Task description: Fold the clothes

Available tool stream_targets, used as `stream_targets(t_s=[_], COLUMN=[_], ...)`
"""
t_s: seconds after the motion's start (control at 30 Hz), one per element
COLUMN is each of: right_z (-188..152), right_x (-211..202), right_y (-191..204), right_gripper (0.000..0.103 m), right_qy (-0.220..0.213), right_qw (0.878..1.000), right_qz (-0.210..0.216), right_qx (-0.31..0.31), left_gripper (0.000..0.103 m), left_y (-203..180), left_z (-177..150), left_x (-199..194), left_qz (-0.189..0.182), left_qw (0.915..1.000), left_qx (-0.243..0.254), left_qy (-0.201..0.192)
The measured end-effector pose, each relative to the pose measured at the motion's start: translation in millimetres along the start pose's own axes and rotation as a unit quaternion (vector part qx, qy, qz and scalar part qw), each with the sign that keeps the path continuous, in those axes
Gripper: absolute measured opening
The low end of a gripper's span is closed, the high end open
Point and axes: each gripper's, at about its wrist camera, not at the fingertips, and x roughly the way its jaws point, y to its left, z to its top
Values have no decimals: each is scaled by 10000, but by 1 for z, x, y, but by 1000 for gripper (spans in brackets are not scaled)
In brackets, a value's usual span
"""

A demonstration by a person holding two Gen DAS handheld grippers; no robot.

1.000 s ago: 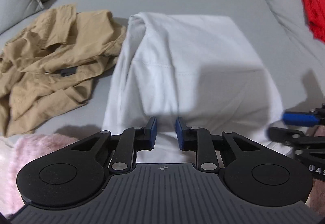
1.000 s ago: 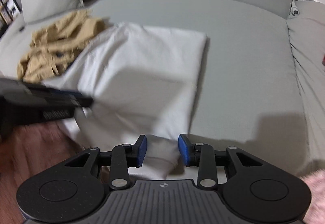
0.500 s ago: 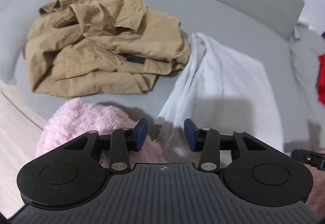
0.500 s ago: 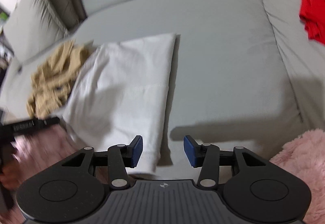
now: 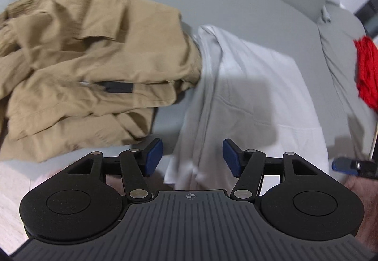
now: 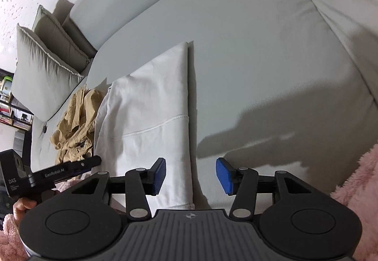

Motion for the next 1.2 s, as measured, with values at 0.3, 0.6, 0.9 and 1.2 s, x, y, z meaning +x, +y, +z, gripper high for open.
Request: stream_targets(t_s=[0.3, 0.6, 0.9, 1.2], right_z=[10, 19, 30, 25], right_x=[11, 29, 56, 56], right_y=[-15, -30, -18, 21], right_gripper=[56, 56, 55, 16], right_qy=[105, 353, 502, 357], right_qw=[9974, 9886, 9839, 9973], right_qz=[501, 1142, 1506, 619], right_qx=[516, 917, 825, -195], left_gripper=[71, 78, 86, 51], left_y=[21, 19, 2, -50], left_z=[7, 17, 22, 9], left_x=[4, 17, 28, 20], left_qz=[-764, -1129, -1213, 27], left_qw=[9958, 9901, 9881, 9946], left_qx=[-398, -248, 175, 797], left_qy=[302, 794, 934, 664])
